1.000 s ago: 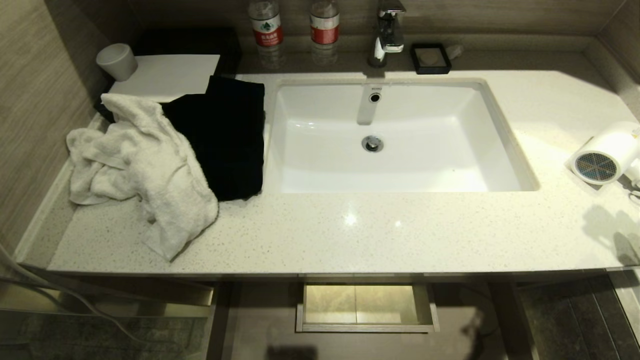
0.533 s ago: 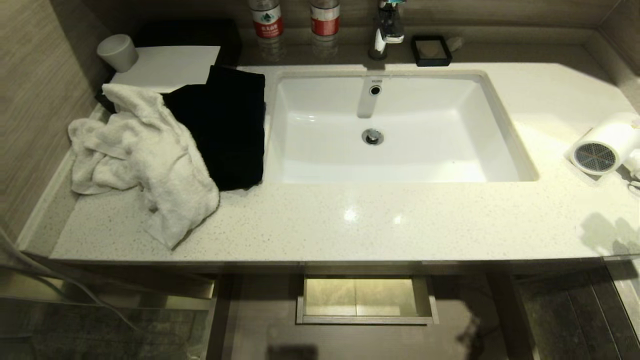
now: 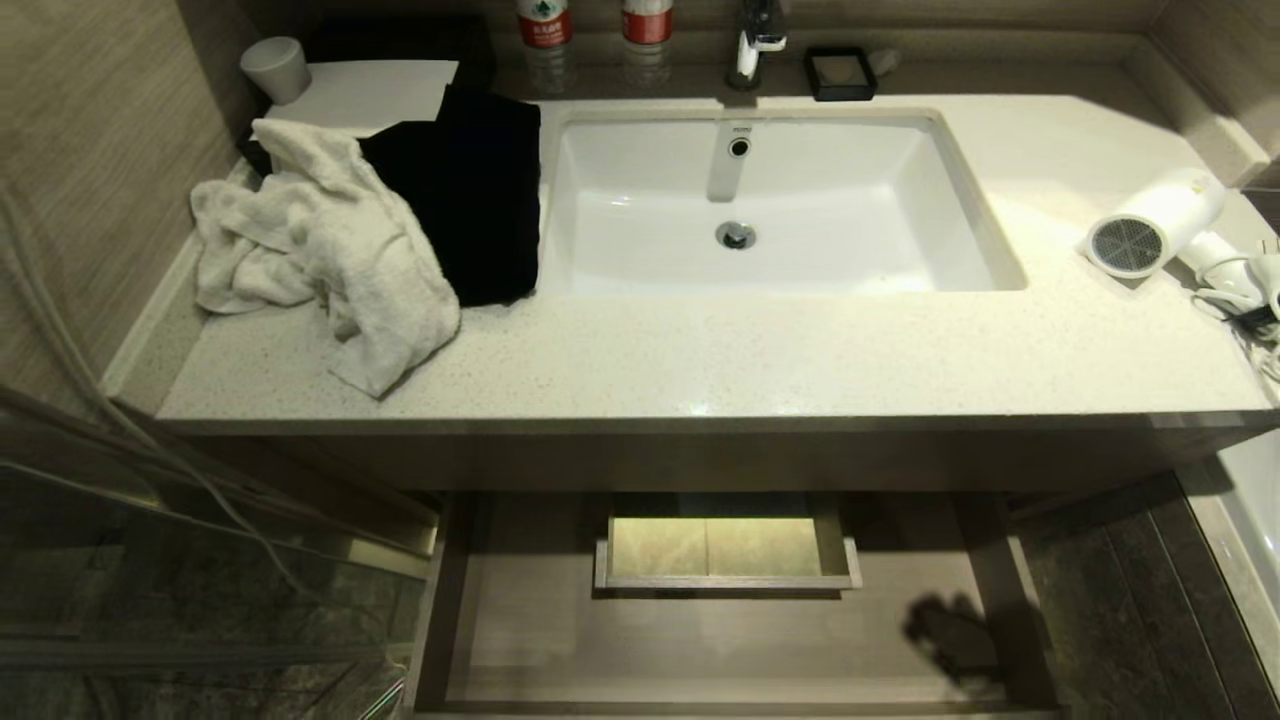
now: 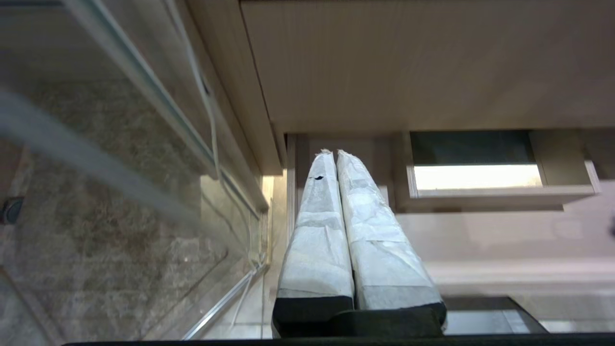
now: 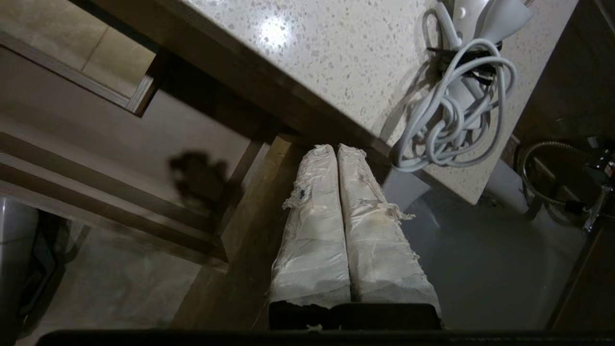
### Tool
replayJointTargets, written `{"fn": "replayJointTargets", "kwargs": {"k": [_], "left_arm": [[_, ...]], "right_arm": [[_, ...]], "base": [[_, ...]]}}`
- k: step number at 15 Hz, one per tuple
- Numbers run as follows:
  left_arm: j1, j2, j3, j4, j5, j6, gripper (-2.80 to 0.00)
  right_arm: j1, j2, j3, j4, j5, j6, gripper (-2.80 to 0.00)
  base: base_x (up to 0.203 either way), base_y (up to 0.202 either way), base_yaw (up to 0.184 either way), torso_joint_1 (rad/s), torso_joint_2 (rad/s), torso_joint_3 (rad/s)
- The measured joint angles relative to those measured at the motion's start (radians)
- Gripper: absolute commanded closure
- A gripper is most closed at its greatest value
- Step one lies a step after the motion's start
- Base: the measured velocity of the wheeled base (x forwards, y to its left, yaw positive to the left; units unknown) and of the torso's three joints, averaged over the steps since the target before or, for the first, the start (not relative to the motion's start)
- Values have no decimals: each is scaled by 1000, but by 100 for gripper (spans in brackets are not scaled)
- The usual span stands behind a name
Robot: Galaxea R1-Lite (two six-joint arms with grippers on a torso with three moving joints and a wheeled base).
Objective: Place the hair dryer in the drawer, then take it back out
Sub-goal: Close the drawer
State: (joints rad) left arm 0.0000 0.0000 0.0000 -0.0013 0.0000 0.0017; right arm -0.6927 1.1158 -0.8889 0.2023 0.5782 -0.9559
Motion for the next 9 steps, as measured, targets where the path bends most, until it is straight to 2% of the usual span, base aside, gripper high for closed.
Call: {"fn": "replayJointTargets", "kwargs": {"k": [3,9], "left_arm": [[0,0,0,0,0,0,0],[0,0,0,0,0,0,0]], "right_arm": [[1,-22,28,0,-2,43,0],[1,-42,43,2,-4,61,0]], "base": [[0,0,0,-283,38,-246],[0,0,0,-253,-18,-276]]}}
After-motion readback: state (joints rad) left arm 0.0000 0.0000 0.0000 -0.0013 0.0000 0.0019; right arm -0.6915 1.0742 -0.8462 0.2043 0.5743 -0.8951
